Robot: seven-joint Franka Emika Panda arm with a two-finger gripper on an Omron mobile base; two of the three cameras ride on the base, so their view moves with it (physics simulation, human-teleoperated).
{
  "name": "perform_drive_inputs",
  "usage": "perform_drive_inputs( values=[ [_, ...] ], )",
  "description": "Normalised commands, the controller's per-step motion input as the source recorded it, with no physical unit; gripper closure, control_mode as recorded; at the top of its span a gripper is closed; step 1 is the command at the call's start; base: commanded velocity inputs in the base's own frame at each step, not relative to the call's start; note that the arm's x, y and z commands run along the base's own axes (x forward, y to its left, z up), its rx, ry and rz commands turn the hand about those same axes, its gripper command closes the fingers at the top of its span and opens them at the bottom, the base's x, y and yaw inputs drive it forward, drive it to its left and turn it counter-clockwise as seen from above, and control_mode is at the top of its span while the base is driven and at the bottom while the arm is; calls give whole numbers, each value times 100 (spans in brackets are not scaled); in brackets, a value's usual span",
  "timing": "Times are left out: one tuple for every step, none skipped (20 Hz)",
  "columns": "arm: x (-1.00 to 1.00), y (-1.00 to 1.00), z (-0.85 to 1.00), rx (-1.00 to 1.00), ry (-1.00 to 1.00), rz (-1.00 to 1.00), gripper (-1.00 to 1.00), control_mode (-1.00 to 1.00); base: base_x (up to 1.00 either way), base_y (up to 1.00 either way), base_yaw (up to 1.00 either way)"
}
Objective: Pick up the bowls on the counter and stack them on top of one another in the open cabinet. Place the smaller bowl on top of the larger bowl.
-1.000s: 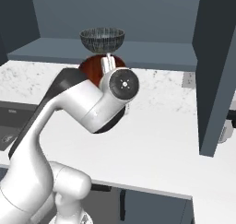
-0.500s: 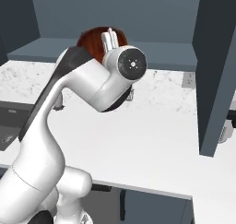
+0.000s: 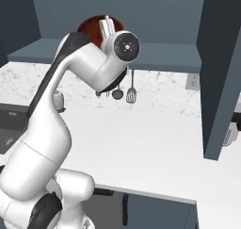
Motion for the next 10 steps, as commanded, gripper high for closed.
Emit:
perform_drive_inputs(
  values=[
    [68,19,19,0,0,0,100,-100,0,0,0],
    [57,9,21,0,0,0,100,-100,0,0,0],
    [57,5,24,0,0,0,100,-100,0,0,0],
    [66,9,21,0,0,0,100,-100,0,0,0],
    [65,16,20,0,0,0,100,-100,0,0,0],
    [69,22,18,0,0,0,100,-100,0,0,0],
    [74,25,18,0,0,0,100,-100,0,0,0],
    [71,20,21,0,0,0,100,-100,0,0,0],
    [65,15,19,0,0,0,100,-100,0,0,0],
    [65,6,18,0,0,0,100,-100,0,0,0]
  ],
)
